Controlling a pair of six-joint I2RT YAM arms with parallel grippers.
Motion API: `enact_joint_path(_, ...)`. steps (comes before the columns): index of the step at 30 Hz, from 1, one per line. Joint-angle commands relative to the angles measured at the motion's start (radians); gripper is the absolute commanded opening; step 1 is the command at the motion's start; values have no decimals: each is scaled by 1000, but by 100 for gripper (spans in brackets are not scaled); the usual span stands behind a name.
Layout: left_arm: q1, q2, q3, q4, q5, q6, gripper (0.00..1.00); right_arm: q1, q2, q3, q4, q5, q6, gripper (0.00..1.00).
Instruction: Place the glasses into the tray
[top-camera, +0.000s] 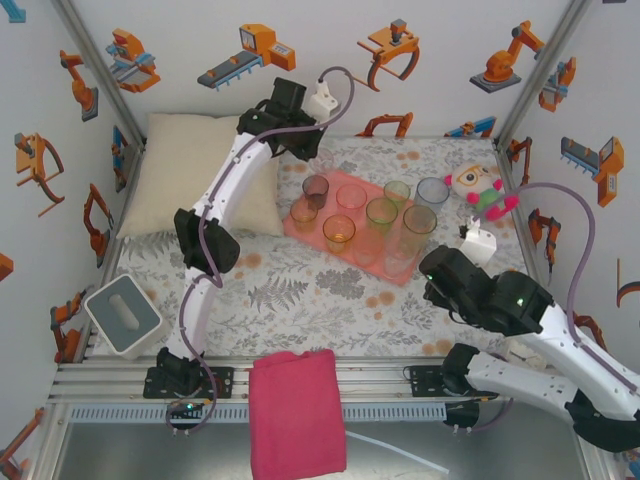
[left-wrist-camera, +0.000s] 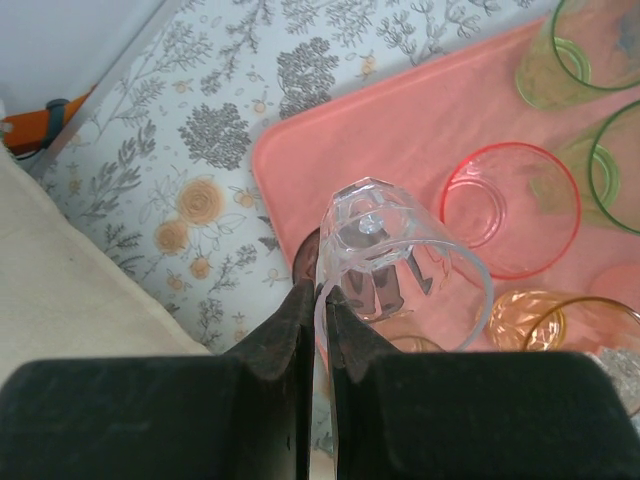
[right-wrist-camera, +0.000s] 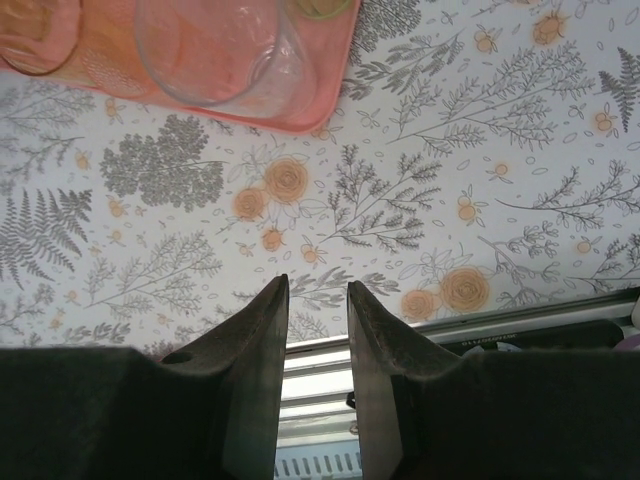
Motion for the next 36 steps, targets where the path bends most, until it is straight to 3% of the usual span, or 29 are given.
enact_joint_path(1, 12, 16, 17, 70, 1, -13, 14, 2, 32, 47, 16, 45, -24, 32)
enact_joint_path(14, 29, 94, 18, 186, -21, -1, 14, 2, 140, 124, 46, 39, -58, 32)
enact_joint_path(36, 51, 188, 18, 238, 17, 24, 14, -29, 312, 241, 122, -1, -148, 32)
